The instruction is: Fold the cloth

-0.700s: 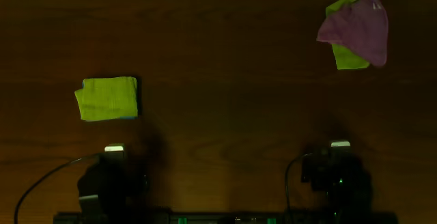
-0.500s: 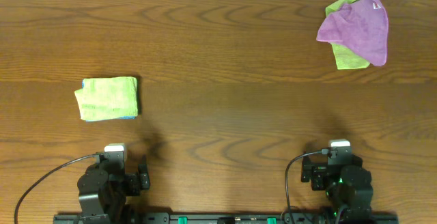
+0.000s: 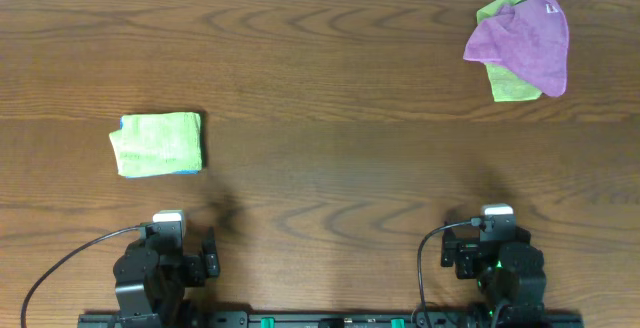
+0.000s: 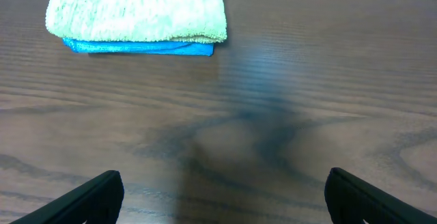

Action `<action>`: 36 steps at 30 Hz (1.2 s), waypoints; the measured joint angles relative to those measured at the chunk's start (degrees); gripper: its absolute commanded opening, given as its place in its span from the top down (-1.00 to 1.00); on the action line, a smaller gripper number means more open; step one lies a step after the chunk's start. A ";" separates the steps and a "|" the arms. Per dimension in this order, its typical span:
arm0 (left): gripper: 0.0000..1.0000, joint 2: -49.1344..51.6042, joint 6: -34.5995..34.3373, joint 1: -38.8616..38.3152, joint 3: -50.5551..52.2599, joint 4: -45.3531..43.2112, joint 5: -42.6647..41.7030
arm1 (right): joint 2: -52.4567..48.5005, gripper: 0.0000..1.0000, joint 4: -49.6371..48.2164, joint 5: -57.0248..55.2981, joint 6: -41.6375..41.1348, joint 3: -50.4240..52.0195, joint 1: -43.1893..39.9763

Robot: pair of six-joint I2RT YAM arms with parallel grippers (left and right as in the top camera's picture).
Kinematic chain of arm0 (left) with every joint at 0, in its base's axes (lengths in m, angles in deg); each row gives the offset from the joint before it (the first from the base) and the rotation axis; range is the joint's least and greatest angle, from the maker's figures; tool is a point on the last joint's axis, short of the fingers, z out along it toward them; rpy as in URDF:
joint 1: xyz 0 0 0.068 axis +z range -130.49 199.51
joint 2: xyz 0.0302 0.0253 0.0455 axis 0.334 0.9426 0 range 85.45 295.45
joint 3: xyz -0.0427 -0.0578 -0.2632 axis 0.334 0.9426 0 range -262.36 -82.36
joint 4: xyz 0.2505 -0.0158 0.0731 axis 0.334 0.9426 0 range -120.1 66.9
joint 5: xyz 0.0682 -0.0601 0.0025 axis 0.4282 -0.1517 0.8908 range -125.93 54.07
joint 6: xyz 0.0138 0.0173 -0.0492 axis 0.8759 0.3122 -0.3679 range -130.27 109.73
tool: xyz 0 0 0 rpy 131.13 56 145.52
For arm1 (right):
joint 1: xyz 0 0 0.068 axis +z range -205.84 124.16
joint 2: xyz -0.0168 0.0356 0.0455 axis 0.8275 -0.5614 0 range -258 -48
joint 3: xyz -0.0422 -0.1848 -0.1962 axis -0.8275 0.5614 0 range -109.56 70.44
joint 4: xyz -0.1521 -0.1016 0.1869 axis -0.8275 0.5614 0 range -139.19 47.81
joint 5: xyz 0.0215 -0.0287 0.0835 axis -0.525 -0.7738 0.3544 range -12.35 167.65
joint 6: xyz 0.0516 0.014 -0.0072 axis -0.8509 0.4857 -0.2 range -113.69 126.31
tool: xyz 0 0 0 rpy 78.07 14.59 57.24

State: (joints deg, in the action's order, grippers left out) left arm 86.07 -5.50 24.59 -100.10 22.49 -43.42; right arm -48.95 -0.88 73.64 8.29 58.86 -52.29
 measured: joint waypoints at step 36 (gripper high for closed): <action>-0.91 0.00 0.00 0.00 0.00 0.02 0.00 | -17.09 -0.99 -2.78 -1.22 -8.57 -13.18 -2.97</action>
State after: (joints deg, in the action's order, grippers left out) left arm 86.07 -5.50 24.59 -100.10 22.52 -43.42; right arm -66.05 -3.65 72.42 -0.28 45.68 -55.27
